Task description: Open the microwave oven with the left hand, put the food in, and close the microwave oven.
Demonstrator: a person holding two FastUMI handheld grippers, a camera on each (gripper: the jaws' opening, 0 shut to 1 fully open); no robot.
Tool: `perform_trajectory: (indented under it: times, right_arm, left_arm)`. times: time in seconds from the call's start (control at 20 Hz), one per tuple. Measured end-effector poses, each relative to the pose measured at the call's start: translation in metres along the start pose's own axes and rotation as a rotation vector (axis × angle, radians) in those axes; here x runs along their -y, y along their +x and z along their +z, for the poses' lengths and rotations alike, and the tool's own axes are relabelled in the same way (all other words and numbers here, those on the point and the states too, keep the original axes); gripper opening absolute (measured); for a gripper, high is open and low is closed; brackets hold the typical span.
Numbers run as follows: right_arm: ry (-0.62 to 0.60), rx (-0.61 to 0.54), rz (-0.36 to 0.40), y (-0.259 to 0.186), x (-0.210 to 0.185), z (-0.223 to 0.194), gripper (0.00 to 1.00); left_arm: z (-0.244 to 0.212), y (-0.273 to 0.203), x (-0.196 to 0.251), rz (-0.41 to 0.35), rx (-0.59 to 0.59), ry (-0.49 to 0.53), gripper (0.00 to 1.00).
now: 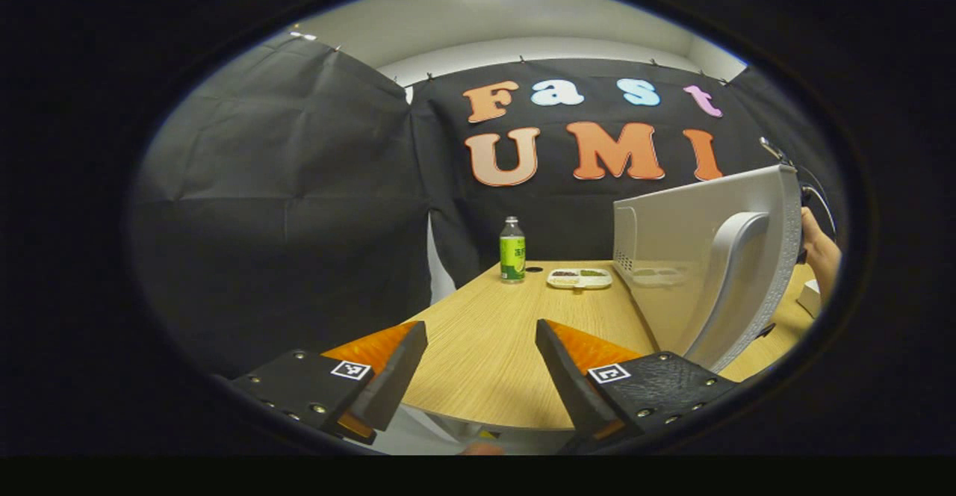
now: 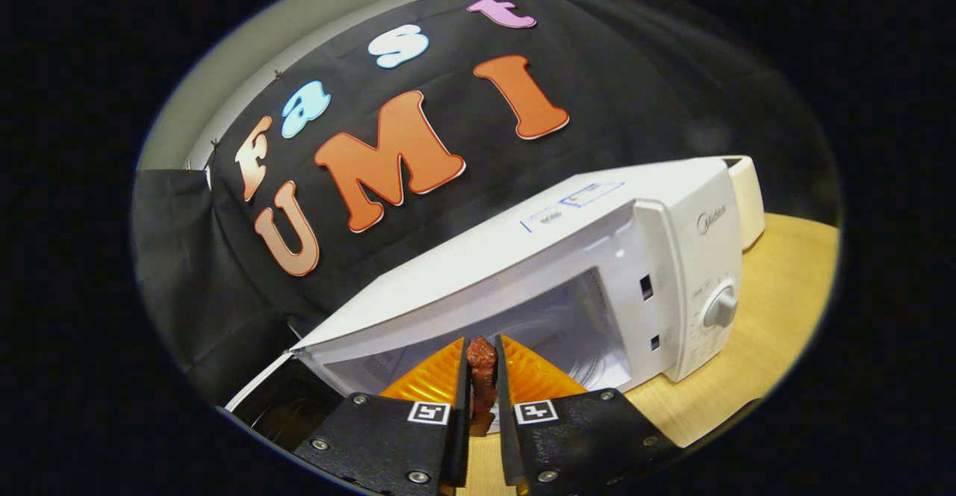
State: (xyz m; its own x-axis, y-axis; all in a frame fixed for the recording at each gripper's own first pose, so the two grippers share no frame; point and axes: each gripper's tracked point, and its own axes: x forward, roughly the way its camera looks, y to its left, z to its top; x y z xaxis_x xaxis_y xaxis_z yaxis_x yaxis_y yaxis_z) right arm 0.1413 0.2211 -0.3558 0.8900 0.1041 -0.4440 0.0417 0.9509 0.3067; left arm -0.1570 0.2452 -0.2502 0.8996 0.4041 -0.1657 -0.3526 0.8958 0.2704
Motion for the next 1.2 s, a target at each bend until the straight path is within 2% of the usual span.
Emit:
perform_trajectory:
  times: [0.15,0.5,0.85,1.0,1.2]
  right_arm:
    - [0.035,0.010,-0.007,0.020,-0.004,-0.015,0.18]
    - [0.175,0.058,-0.070,0.059,0.018,-0.025,0.17]
    - [0.296,0.119,-0.069,0.091,0.027,-0.028,0.18]
    - [0.263,0.134,-0.110,0.104,0.034,-0.034,0.18]
    - [0.165,0.086,-0.185,0.105,0.050,-0.049,0.30]
  left_arm:
    - [-0.002,0.003,-0.007,0.021,-0.011,0.005,0.89]
    - [-0.008,0.008,-0.014,0.037,-0.032,0.021,0.89]
    - [-0.008,0.015,-0.005,0.023,-0.031,0.024,0.88]
    - [-0.011,0.017,-0.004,0.023,-0.042,0.010,0.90]
    - [-0.006,0.019,0.007,0.003,-0.033,0.003,0.89]
